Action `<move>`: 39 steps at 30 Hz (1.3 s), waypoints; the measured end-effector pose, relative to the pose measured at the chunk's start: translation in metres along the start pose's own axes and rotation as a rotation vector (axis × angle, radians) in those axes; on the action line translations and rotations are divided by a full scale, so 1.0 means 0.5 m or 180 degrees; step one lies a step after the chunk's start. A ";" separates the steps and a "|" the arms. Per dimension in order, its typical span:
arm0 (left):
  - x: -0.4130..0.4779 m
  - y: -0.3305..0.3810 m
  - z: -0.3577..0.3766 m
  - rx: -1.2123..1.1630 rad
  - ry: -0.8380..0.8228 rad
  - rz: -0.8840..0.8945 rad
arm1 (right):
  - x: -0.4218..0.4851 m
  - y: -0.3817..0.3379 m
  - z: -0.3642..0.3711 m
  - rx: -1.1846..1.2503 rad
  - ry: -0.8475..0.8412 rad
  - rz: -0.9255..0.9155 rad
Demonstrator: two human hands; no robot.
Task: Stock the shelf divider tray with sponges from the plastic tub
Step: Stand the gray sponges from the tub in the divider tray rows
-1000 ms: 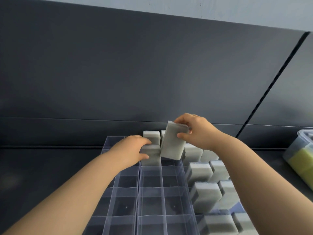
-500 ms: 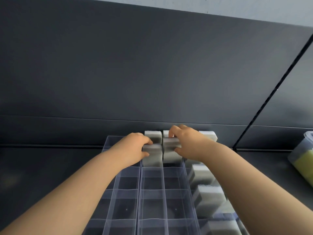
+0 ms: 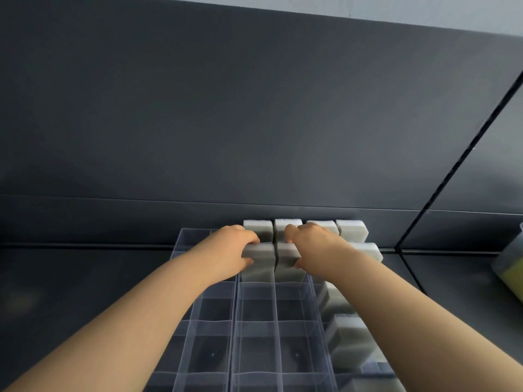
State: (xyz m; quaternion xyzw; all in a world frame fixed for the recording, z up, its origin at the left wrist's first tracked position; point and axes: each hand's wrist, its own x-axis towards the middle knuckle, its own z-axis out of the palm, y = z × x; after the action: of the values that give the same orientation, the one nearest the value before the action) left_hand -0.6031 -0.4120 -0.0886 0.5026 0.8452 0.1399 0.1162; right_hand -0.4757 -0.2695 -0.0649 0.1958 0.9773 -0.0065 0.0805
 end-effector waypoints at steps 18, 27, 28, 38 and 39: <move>-0.055 0.071 -0.089 0.0490 0.1137 0.0504 | -0.052 0.057 -0.078 0.1070 0.1427 -0.0438; -0.126 0.163 -0.103 0.0621 0.2201 0.0718 | -0.119 0.093 -0.096 0.2097 0.1982 -0.0630; -0.136 0.167 -0.096 0.0585 0.2198 0.0682 | -0.127 0.092 -0.086 0.2144 0.1903 -0.0603; -0.334 0.169 -0.002 0.0307 0.1877 0.0832 | -0.311 -0.036 -0.010 0.2404 0.2123 -0.0118; -0.359 0.160 0.006 0.0264 0.1827 0.0861 | -0.337 -0.068 0.007 0.2537 0.2306 -0.0113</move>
State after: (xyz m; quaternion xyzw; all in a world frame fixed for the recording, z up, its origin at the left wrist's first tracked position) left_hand -0.4528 -0.5335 -0.0531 0.5547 0.7740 0.2556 -0.1673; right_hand -0.3348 -0.3653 -0.0422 0.1843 0.8675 -0.3102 -0.3424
